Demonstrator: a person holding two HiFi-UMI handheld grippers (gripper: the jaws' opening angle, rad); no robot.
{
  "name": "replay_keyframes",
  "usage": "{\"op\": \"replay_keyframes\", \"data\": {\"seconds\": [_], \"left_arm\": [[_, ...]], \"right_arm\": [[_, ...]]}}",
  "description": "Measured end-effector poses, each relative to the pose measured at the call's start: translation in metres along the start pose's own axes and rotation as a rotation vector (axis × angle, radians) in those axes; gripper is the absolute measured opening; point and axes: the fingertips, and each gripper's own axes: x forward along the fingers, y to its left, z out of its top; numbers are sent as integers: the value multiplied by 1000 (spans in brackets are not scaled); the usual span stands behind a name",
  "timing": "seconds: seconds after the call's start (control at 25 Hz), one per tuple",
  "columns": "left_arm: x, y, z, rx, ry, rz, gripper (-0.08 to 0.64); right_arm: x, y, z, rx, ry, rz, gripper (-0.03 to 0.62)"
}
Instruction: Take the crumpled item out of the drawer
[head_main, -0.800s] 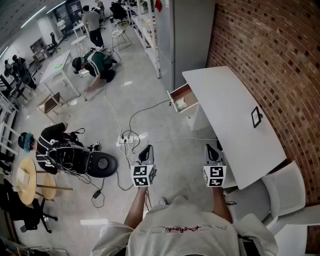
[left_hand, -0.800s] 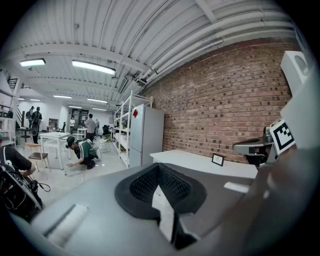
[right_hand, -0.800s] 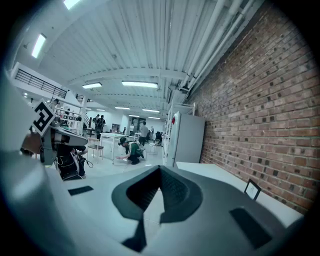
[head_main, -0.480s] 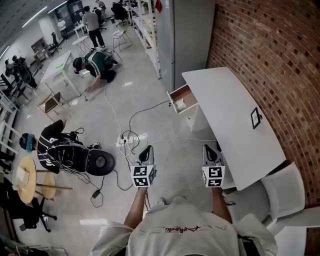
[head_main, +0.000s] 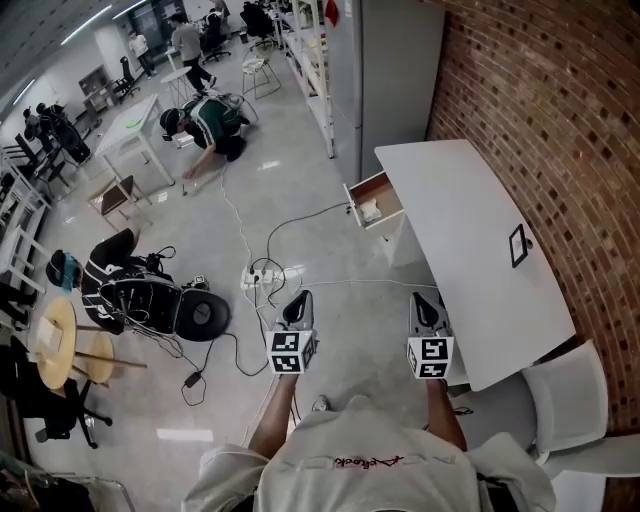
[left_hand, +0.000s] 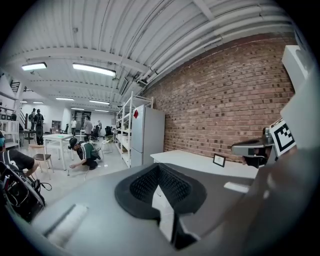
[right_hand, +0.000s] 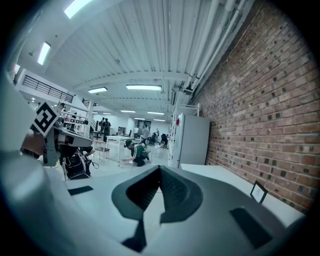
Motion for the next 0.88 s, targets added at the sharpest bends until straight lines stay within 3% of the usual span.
{"op": "replay_keyframes", "data": {"seconds": [0.44, 0.88], "left_arm": [[13, -21, -1, -3, 4, 12, 9], [53, -11, -4, -7, 11, 12, 9]], "right_arm": [[8, -14, -6, -2, -6, 41, 12], [45, -27, -17, 11, 11, 44, 12]]}}
